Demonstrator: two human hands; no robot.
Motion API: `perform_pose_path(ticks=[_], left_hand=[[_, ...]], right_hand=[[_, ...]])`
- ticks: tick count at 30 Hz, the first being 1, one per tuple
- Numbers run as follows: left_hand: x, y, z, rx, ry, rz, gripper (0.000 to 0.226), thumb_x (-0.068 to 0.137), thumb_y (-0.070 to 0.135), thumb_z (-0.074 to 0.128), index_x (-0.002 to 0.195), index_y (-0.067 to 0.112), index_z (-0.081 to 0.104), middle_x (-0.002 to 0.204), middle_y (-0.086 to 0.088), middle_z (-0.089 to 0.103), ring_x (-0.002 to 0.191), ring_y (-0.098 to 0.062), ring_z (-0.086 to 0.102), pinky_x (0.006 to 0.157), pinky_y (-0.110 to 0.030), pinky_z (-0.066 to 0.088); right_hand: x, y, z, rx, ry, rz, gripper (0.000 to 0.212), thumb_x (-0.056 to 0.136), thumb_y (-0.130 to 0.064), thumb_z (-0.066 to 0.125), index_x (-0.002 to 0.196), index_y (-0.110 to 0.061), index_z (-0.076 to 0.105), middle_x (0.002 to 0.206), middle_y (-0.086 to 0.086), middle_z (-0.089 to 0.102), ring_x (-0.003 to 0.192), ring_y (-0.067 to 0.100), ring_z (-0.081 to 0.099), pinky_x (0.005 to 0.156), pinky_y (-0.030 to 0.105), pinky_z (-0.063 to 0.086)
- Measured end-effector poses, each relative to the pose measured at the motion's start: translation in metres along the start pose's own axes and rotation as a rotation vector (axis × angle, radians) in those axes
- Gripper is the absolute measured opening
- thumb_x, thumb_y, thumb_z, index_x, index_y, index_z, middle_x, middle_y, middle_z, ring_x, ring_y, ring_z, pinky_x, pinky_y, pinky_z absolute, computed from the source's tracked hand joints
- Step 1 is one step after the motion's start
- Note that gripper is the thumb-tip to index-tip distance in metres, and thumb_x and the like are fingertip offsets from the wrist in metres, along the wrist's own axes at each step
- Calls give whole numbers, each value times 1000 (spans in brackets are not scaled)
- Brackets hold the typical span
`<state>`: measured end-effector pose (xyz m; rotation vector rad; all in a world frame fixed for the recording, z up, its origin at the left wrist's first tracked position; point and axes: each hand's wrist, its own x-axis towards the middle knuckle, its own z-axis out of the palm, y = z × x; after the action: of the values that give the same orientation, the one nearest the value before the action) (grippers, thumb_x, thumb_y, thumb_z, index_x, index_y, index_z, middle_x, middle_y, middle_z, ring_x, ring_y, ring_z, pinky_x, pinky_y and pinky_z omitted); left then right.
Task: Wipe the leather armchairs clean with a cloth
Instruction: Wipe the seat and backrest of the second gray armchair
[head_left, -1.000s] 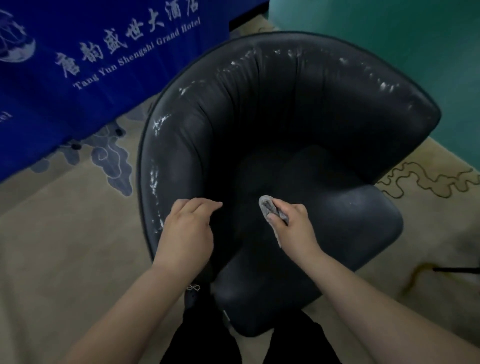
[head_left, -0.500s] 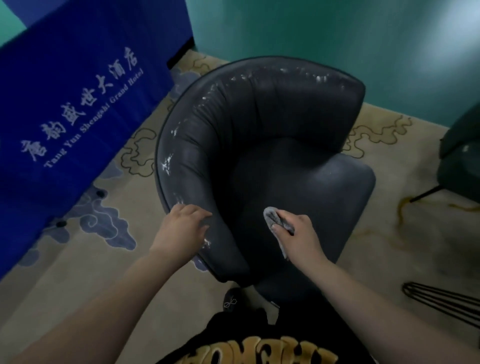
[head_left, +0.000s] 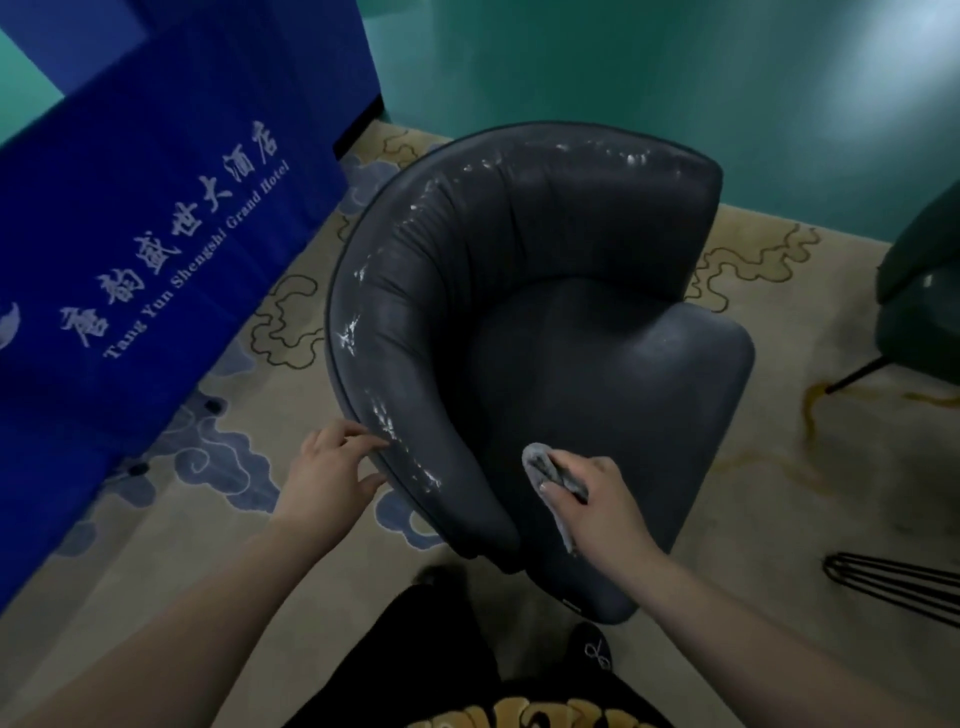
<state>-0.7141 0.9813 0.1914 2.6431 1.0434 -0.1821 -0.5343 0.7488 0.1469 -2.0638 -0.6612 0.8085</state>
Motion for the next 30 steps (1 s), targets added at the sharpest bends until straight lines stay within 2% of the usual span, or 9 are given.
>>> perform_pose_path(ticks=[5, 9, 11, 13, 16, 20, 23, 28, 30], left_hand=[[32, -28, -8, 39, -44, 122, 51, 79, 35, 73, 126, 28, 58, 129, 1, 46, 119, -22, 42, 102, -33, 35], [69, -48, -18, 179, -104, 355, 69, 74, 50, 71, 136, 34, 46, 138, 7, 40, 128, -19, 33, 107, -33, 30], [84, -56, -20, 262, -134, 513, 77, 71, 55, 71, 139, 33, 42, 142, 7, 39, 131, -20, 32, 106, -35, 28], [100, -63, -21, 326, -157, 649, 83, 69, 56, 72, 141, 32, 40, 145, 7, 39, 132, -22, 33, 105, -37, 29], [122, -71, -18, 378, -205, 772, 84, 69, 59, 69, 143, 33, 38, 147, 10, 37, 133, -20, 32, 105, -37, 26], [144, -72, -10, 429, -227, 859, 81, 68, 60, 69, 139, 34, 41, 144, 13, 41, 131, -19, 34, 103, -36, 23], [151, -70, -6, 454, -227, 880, 81, 64, 61, 72, 136, 36, 45, 138, 13, 46, 126, -19, 36, 100, -35, 24], [151, -65, -4, 476, -240, 879, 80, 65, 62, 69, 136, 37, 42, 137, 14, 45, 124, -17, 37, 99, -33, 23], [152, -64, -5, 495, -241, 889, 80, 65, 63, 68, 136, 37, 41, 136, 14, 45, 123, -17, 37, 99, -33, 23]], right_hand=[[15, -15, 23, -9, 54, 54, 34, 93, -30, 57, 126, -31, 56, 111, 2, 50, 95, 0, 51, 81, 12, 39], [26, -36, 57, 44, 137, 149, 35, 93, -28, 57, 128, -27, 56, 115, 4, 51, 98, 1, 51, 90, 23, 42], [28, -46, 79, 71, 163, 186, 33, 92, -27, 58, 124, -21, 59, 111, 7, 54, 93, 9, 55, 85, 26, 43], [28, -54, 101, 59, 182, 201, 31, 91, -26, 59, 120, -18, 61, 107, 8, 54, 86, 11, 53, 79, 21, 38], [24, -58, 128, 9, 277, 255, 37, 89, -28, 62, 126, -25, 58, 109, 5, 49, 88, -4, 45, 75, 5, 31], [20, -66, 159, -119, 330, 202, 42, 84, -26, 69, 125, -30, 60, 100, -8, 39, 85, 0, 43, 75, -4, 27], [23, -66, 167, -252, 277, 137, 43, 79, -19, 74, 119, -31, 65, 96, -3, 41, 85, 14, 47, 76, 15, 37], [24, -39, 141, -178, 478, 451, 24, 85, -19, 68, 108, -12, 68, 92, 0, 42, 79, 12, 44, 68, 18, 33], [25, -47, 146, -189, 417, 371, 25, 84, -18, 70, 108, -12, 69, 96, 1, 43, 85, 16, 48, 72, 17, 32]])
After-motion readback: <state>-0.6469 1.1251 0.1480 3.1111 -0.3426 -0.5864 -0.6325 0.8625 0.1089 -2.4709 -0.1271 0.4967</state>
